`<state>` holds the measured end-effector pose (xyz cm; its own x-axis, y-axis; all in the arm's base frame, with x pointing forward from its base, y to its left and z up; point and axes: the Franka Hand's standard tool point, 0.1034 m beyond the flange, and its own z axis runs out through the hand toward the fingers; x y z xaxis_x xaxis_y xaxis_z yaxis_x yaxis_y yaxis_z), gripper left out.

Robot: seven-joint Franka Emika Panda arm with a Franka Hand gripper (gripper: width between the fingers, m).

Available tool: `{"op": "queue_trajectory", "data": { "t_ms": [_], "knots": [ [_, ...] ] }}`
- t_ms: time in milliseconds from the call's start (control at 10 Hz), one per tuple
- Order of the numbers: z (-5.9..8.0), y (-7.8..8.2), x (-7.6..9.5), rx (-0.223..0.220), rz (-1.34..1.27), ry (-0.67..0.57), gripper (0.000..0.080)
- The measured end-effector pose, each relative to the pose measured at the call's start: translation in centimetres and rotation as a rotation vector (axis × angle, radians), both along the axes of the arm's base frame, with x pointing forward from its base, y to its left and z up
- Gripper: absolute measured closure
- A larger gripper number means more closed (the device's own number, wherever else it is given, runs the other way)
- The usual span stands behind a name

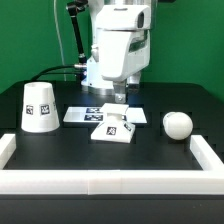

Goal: Assemble lamp

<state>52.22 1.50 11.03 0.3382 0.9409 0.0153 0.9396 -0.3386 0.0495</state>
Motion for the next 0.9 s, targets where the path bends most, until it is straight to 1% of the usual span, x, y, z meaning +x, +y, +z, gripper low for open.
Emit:
{"op": "queue_trajectory", "data": {
  "t_ms": [200, 300, 400, 600, 700, 900],
  "knots": [
    [-0.1, -0.1, 0.0, -0.001, 0.019, -0.003, 0.01],
    [-0.5, -0.7, -0.8, -0.004, 0.108, -0.026, 0.01],
    [-0.9, -1.2, -2.0, -0.008, 0.154, -0.039, 0.01],
    [-1.5, -1.5, -4.1, -0.008, 0.152, -0.018, 0.01],
    [-1.8, -2.0, -5.3, -0.007, 0.142, -0.001, 0.01],
    [-1.9, -2.0, -5.2, -0.007, 0.14, -0.001, 0.01]
  ]
}}
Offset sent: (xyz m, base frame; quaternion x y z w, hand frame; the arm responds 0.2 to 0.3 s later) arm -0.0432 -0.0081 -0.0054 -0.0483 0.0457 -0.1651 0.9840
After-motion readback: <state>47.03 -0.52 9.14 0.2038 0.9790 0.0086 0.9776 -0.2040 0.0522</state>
